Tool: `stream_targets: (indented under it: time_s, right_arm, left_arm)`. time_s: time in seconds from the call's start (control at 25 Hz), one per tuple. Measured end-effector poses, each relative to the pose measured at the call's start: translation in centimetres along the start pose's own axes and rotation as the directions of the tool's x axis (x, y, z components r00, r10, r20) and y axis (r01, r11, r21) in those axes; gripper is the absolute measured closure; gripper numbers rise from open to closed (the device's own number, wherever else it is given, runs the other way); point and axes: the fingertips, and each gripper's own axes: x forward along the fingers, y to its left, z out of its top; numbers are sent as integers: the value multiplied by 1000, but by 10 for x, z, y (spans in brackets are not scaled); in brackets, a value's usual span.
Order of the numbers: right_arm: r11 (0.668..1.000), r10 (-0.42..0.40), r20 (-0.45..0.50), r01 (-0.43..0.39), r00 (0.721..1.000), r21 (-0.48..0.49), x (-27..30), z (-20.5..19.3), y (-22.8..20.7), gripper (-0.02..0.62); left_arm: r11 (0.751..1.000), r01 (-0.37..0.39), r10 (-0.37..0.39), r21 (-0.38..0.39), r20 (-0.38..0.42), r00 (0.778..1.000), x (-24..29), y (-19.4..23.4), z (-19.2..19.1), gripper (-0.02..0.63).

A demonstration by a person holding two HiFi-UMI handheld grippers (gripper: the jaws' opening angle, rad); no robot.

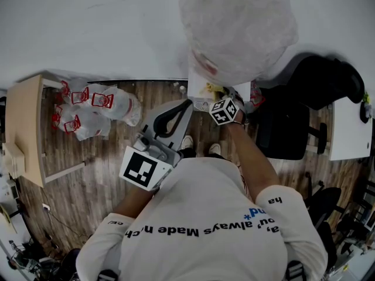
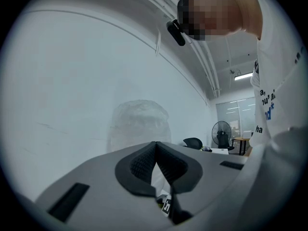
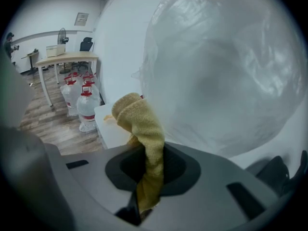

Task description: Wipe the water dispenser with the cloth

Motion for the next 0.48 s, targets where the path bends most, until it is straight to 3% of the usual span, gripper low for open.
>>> stream_targets:
  time_s: [0.48]
  right_arm:
    - [1000,-1,2,1,1000,-21,-13,-9,12,538]
  left_arm:
    - [1000,-2,2,-3,5,1000,-9,-6,1,588]
